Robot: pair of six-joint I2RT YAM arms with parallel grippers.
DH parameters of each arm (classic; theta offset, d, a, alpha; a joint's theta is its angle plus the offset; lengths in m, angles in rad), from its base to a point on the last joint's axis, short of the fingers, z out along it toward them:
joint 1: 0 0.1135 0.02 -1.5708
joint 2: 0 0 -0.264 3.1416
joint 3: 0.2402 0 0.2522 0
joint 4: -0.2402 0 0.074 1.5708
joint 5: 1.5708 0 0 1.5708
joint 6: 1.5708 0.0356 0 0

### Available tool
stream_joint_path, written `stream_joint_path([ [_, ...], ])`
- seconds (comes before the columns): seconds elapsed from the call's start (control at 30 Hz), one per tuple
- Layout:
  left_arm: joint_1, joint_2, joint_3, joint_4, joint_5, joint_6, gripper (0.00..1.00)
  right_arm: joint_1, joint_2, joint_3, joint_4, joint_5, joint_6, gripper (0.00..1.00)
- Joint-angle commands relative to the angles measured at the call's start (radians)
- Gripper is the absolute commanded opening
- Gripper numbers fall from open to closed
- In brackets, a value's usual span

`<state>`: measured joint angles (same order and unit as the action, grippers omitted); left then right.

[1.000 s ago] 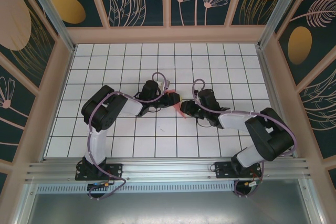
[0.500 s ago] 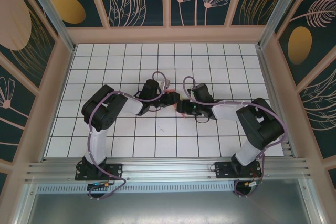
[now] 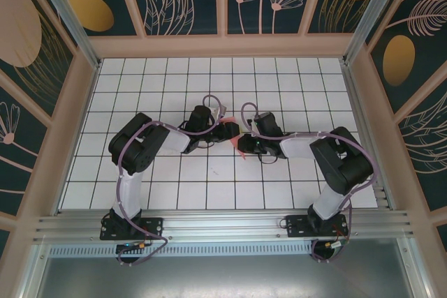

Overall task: Fold a paper plane with a square sheet of paper (pick it up from the middle)
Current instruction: Fold the wing for the fifth time at the center of the table.

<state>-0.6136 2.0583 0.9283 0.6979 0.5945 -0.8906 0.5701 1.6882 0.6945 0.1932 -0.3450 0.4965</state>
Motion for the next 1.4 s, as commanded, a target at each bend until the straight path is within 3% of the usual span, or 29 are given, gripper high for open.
stream_joint_path([
  [0.0,0.004,0.023,0.013,-0.060,-0.003,0.021,0.48,-0.001,0.030,-0.024,0.025,-0.020,0.020,0.13],
  [0.23,0.005,0.030,0.033,-0.098,-0.010,0.039,0.48,-0.005,0.037,-0.083,0.060,0.011,0.083,0.04],
  [0.47,0.005,0.045,0.034,-0.174,-0.047,0.045,0.47,-0.006,-0.022,-0.097,0.058,0.061,0.130,0.04],
  [0.57,0.005,0.051,0.034,-0.191,-0.052,0.047,0.47,-0.007,-0.085,-0.101,0.063,0.034,0.153,0.21],
  [0.73,0.006,0.053,0.038,-0.213,-0.050,0.054,0.46,-0.011,-0.227,-0.120,0.044,0.050,0.173,0.28],
  [0.93,0.005,0.063,0.076,-0.222,-0.035,0.055,0.46,0.000,-0.204,-0.113,0.138,-0.186,0.166,0.09],
  [1.37,0.005,0.065,0.086,-0.237,-0.024,0.062,0.46,-0.005,-0.035,-0.021,0.063,-0.140,0.105,0.05],
])
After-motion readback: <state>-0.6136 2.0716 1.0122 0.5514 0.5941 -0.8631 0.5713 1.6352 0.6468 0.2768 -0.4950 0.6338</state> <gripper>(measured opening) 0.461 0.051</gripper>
